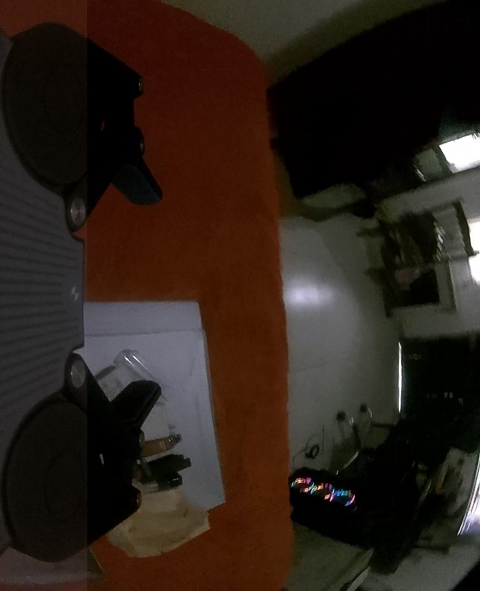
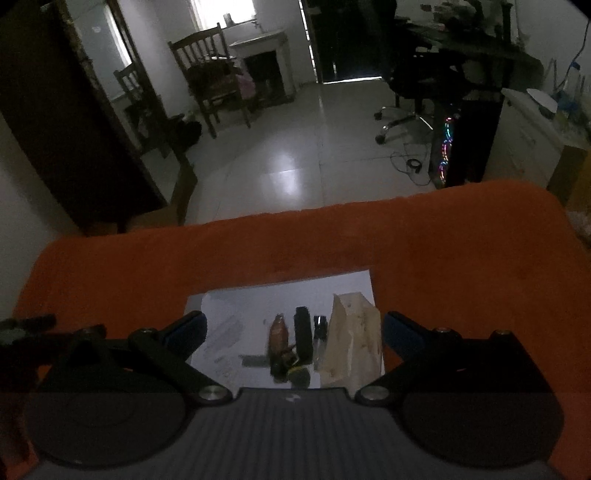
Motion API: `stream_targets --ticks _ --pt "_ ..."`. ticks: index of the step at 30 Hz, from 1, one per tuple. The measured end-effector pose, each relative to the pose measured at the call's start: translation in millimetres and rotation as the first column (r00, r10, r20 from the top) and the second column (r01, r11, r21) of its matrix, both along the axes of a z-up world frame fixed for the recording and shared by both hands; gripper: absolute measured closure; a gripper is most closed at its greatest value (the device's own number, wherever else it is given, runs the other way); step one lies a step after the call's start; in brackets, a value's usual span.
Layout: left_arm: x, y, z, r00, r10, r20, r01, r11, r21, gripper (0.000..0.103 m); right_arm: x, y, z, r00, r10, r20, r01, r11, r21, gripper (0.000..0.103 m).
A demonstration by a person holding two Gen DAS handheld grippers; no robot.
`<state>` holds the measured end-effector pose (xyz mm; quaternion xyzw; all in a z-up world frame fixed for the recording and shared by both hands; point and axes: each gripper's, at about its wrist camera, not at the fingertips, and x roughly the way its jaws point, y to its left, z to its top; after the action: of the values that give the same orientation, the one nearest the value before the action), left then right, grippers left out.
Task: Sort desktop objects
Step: 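Move both grippers over the box toward the objects on the paper sheet, then grasp the white remote with the left gripper while the right gripper grasps the dark figurine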
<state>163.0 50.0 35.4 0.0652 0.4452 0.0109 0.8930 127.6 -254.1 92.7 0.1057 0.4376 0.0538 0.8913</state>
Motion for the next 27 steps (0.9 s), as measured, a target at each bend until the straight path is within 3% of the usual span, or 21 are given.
stream_targets --ticks 4,10,17,21,23,27 --pt "13.0 -13.8 -28.2 0.998 -0.061 -0.025 0.058 0.995 -0.077 0.000 19.3 -0.8 -28.2 1.000 0.005 -0.025 -0.006 1.000 -0.029 0.000" --pt "28.7 -29.5 -60.3 0.992 -0.121 -0.047 0.120 0.993 -0.024 0.000 42.4 1.5 -68.5 0.996 0.027 -0.085 -0.031 0.999 -0.042 0.000" --pt "51.8 -26.1 -92.4 0.985 -0.108 -0.136 0.105 0.994 -0.031 0.000 65.9 21.8 -101.0 0.987 0.081 -0.137 -0.087 0.996 -0.033 0.000" --pt "64.0 -20.2 -112.7 0.977 -0.061 -0.206 0.050 0.997 -0.055 0.001 78.3 39.4 -128.2 0.974 0.135 -0.181 -0.145 0.988 -0.045 0.001" --pt "68.1 -19.9 -123.7 0.967 -0.050 -0.249 0.032 0.997 -0.076 0.006 83.5 47.2 -144.9 0.965 0.155 -0.210 -0.170 0.984 -0.055 0.004" --pt "74.2 -27.0 -145.5 0.938 -0.078 -0.339 0.051 0.995 -0.089 0.021 90.7 60.4 -178.4 0.940 0.200 -0.277 -0.232 0.969 -0.088 0.019"
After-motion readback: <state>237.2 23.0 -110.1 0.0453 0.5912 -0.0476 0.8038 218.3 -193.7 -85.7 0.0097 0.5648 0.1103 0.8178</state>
